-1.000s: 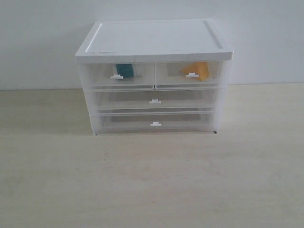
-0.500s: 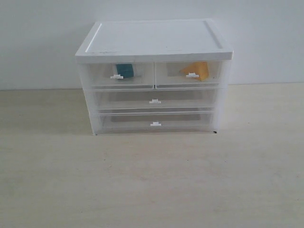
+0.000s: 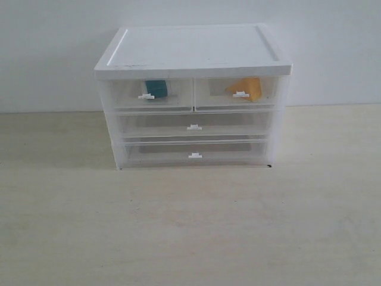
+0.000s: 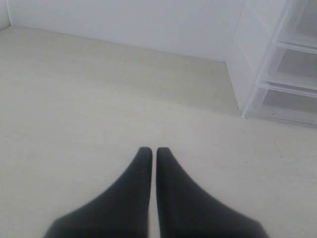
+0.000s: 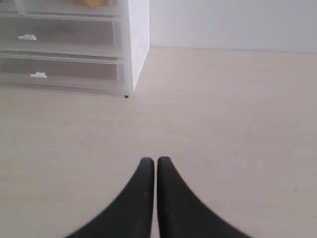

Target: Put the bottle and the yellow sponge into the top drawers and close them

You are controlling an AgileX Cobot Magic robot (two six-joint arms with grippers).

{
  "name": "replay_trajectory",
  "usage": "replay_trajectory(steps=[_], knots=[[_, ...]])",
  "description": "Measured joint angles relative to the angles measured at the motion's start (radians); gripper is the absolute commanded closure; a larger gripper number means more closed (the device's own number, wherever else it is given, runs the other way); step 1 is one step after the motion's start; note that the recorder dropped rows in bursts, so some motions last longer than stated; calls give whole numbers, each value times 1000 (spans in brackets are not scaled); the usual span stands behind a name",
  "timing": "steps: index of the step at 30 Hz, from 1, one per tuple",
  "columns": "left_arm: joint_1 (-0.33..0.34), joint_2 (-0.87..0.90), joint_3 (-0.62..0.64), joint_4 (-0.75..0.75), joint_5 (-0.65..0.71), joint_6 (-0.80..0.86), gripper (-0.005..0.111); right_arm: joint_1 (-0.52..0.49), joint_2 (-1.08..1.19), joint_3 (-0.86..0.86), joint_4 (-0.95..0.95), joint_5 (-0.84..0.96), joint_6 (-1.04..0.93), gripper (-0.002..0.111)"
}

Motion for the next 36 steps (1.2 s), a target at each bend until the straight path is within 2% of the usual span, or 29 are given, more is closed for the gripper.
replay_trajectory(steps=[13, 36], knots=[[0, 0, 0, 0, 0, 0, 103, 0, 0, 0, -2, 4, 71, 108], [0, 0, 0, 0, 0, 0, 103, 0, 0, 0, -2, 6, 78, 108]])
